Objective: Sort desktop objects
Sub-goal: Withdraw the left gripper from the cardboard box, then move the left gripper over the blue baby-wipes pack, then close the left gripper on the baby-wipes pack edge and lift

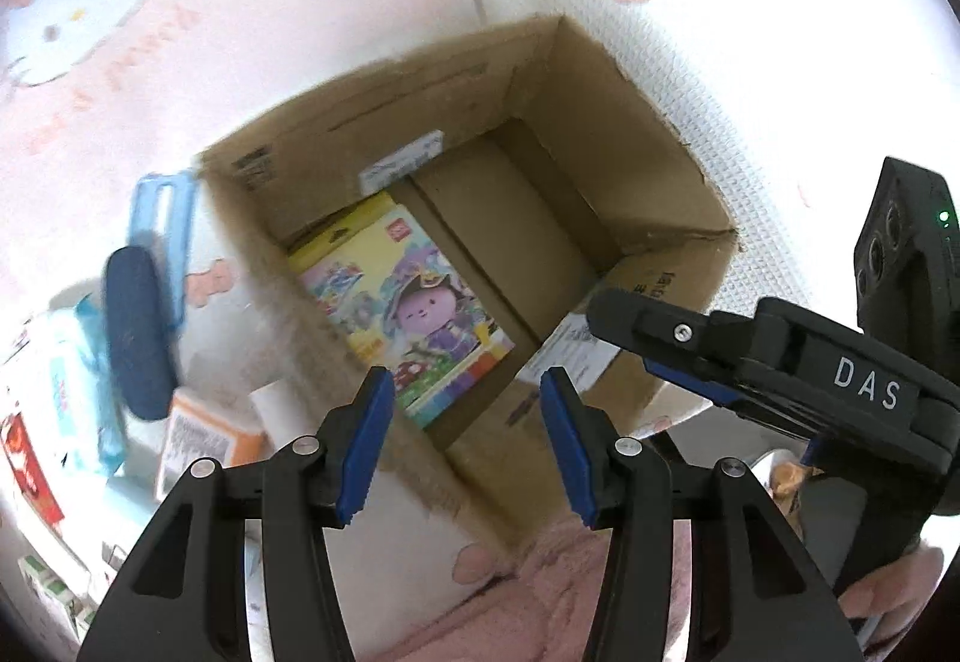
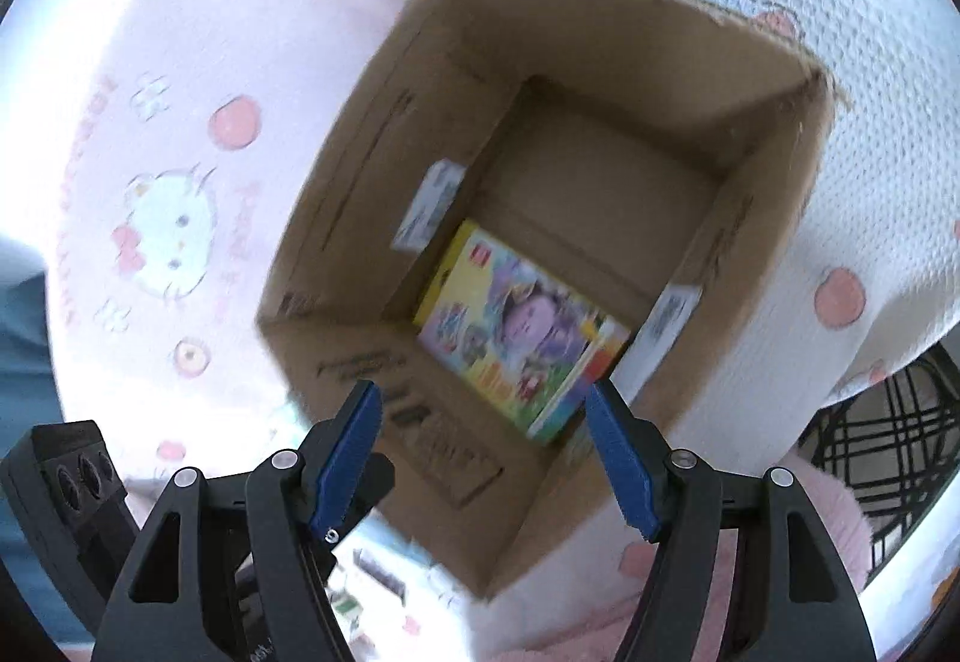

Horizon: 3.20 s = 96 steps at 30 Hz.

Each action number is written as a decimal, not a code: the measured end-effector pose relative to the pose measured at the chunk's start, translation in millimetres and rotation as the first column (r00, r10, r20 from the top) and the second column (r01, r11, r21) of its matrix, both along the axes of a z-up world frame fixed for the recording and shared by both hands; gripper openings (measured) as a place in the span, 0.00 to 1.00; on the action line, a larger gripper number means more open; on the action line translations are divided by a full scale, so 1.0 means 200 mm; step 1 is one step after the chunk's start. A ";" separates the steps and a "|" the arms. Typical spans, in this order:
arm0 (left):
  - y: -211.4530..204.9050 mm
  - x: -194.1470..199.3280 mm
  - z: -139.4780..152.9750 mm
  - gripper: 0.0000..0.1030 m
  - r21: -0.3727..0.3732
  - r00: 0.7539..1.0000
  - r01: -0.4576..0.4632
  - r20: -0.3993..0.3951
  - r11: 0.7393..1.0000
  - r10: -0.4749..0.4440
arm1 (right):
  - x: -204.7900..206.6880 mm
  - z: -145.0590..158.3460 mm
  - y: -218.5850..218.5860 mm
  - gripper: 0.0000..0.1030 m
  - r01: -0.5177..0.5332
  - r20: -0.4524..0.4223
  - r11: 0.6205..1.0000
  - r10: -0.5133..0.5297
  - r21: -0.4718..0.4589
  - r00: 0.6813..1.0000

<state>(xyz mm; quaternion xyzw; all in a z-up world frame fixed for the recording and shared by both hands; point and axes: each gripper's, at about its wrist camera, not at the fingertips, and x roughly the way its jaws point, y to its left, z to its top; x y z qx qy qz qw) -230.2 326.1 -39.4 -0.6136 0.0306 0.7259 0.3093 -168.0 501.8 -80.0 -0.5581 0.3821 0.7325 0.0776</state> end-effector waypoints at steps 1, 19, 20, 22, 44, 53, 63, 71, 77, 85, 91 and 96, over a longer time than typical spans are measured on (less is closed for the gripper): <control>-0.05 0.03 0.02 0.53 0.012 1.000 -0.013 -0.018 1.000 0.014 | 0.03 0.01 -0.02 0.67 -0.010 -0.011 1.000 0.010 0.005 1.000; -0.94 0.51 -0.02 0.54 0.192 0.937 -0.130 -0.296 0.973 0.183 | 0.51 0.13 -0.40 0.67 -0.201 -0.296 0.975 0.221 0.097 0.929; -0.97 0.52 -0.03 0.54 0.185 0.934 -0.128 -0.307 0.974 0.181 | 0.52 0.12 -0.42 0.67 -0.209 -0.307 0.974 0.225 0.083 0.925; -1.04 0.55 -0.07 0.54 0.173 0.930 -0.121 -0.324 0.977 0.173 | 0.53 0.08 -0.46 0.67 -0.237 -0.332 0.970 0.243 0.060 0.911; -1.91 0.52 -0.40 0.56 0.415 0.858 -0.418 -0.112 0.808 0.501 | 0.37 -0.26 -1.29 0.67 -0.554 -0.352 0.827 0.551 0.102 0.757; -2.06 0.35 -0.52 0.67 0.360 0.863 -0.439 -0.087 0.823 0.498 | 0.21 -0.46 -1.60 0.67 -0.620 -0.317 0.780 0.611 0.087 0.725; -2.14 0.08 -0.67 0.67 0.331 0.820 -0.536 -0.015 0.777 0.572 | -0.02 -0.61 -1.68 0.67 -0.549 -0.323 0.835 0.516 -0.015 0.794; -2.09 -0.13 -0.88 0.67 0.293 0.803 -0.587 0.089 0.755 0.589 | -0.18 -0.81 -1.69 0.67 -0.487 -0.246 0.866 0.451 -0.113 0.858; -2.08 -0.20 -0.95 0.67 0.279 0.751 -0.649 0.087 0.708 0.654 | -0.27 -0.89 -1.72 0.67 -0.478 -0.234 0.874 0.447 -0.092 0.863; -2.11 -0.30 -1.09 0.67 0.261 0.698 -0.714 0.180 0.650 0.693 | -0.36 -0.99 -1.75 0.66 -0.463 -0.221 0.884 0.440 -0.064 0.871; -2.14 -0.30 -1.19 0.64 0.306 0.652 -0.758 0.315 0.576 0.690 | -0.42 -1.00 -1.79 0.52 -0.482 -0.233 0.876 0.470 0.006 0.851; -2.14 -0.28 -1.20 0.49 0.304 0.648 -0.760 0.283 0.575 0.707 | -0.45 -1.04 -1.82 0.42 -0.517 -0.223 0.856 0.499 -0.026 0.838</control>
